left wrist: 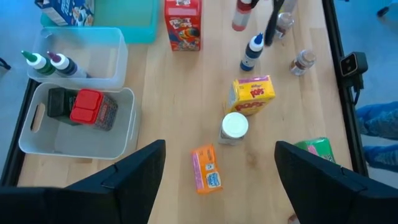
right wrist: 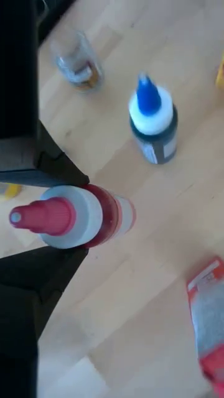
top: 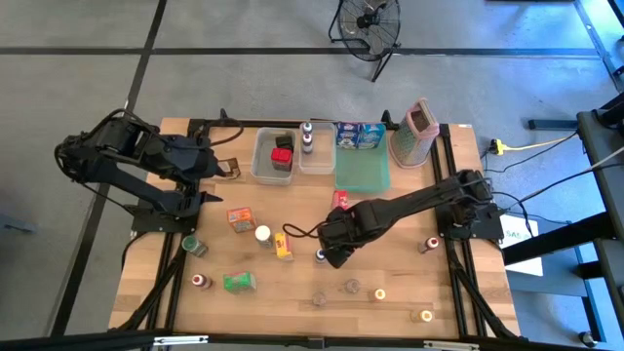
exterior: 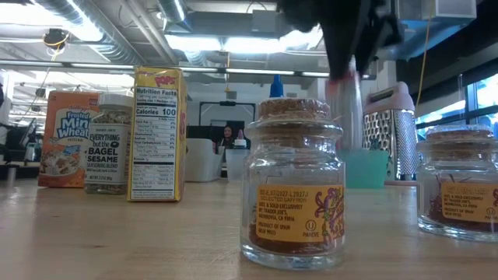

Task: Pick & Place Kitchen Items
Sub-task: Put the pink food coloring bottle into the transparent bin

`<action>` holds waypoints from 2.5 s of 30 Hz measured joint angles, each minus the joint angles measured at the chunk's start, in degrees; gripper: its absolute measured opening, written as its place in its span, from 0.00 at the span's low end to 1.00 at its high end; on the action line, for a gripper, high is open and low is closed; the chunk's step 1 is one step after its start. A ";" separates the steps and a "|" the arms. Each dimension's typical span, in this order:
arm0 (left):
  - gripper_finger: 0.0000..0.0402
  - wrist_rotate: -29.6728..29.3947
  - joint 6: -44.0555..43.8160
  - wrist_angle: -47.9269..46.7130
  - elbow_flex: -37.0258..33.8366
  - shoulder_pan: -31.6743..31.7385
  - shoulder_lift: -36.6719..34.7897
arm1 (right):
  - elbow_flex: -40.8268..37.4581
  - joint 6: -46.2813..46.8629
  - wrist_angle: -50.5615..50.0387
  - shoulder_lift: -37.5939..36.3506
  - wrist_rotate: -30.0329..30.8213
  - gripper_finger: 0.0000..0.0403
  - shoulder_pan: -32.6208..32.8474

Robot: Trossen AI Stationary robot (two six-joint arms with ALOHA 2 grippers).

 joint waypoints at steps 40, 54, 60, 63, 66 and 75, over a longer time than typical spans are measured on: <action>0.74 0.00 11.74 1.31 -0.02 1.07 0.61 | 32.44 -51.15 -3.19 8.74 0.64 0.32 -43.16; 0.74 1.03 22.35 6.41 -0.02 8.76 0.90 | 32.42 -53.50 -1.05 18.29 3.09 0.32 -46.81; 0.74 5.83 23.86 6.41 -0.02 11.07 1.11 | 32.40 -55.60 0.72 19.33 4.47 0.32 -47.98; 0.74 7.16 24.37 6.38 -0.02 11.83 1.16 | 32.40 -55.79 1.47 19.39 4.40 0.32 -48.29; 0.74 7.23 24.39 6.34 -0.02 12.28 1.29 | 32.42 -56.09 1.80 19.83 4.29 0.32 -48.41; 0.74 8.18 24.39 5.88 -0.02 12.32 1.25 | 32.40 -57.88 2.17 22.08 3.75 0.32 -48.86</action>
